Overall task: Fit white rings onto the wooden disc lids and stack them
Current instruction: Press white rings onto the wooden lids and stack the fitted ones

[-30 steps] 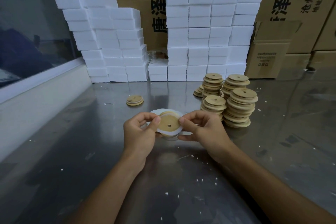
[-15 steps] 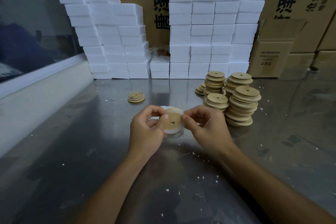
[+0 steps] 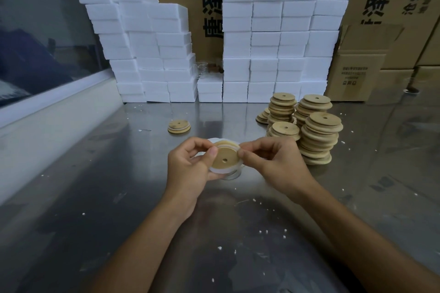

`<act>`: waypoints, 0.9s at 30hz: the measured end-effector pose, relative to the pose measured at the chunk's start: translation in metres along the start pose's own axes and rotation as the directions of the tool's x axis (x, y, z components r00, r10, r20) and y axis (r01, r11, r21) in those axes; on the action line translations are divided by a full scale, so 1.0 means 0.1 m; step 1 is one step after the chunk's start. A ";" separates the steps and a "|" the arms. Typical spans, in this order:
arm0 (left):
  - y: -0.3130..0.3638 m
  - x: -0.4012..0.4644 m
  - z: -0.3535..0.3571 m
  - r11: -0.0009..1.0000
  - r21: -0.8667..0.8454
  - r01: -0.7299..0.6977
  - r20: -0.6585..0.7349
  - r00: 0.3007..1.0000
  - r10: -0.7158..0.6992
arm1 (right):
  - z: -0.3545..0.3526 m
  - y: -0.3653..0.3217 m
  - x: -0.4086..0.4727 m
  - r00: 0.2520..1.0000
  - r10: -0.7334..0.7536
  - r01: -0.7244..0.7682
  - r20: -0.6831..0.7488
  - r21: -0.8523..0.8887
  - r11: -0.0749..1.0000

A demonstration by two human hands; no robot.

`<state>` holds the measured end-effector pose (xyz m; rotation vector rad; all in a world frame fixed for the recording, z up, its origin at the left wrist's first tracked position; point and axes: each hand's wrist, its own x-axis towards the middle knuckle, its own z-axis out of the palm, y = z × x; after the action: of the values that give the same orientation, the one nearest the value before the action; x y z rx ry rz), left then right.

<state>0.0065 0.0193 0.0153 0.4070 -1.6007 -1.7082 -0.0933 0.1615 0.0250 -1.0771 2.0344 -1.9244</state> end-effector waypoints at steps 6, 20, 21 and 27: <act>0.02 0.00 0.03 0.982 -0.149 0.120 -0.007 0.992 -0.123 | 0.06 -0.02 -0.03 0.997 0.082 -0.081 -0.013 0.106 0.991; 0.06 -0.01 0.04 0.878 -0.361 0.314 0.075 0.948 -0.308 | -0.02 0.00 0.01 0.994 0.097 -0.107 0.056 0.237 0.966; 0.06 -0.01 0.04 0.866 -0.370 0.335 0.082 0.941 -0.329 | -0.02 0.00 0.01 0.994 0.089 -0.102 0.064 0.238 0.966; 0.05 -0.02 0.04 0.807 -0.429 0.406 0.150 0.913 -0.380 | -0.03 0.00 0.00 0.994 0.066 -0.088 0.086 0.277 0.957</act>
<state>0.0065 0.0237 0.0201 0.4798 -1.1429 -2.3594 -0.0957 0.1641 0.0253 -0.9712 1.6730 -2.0214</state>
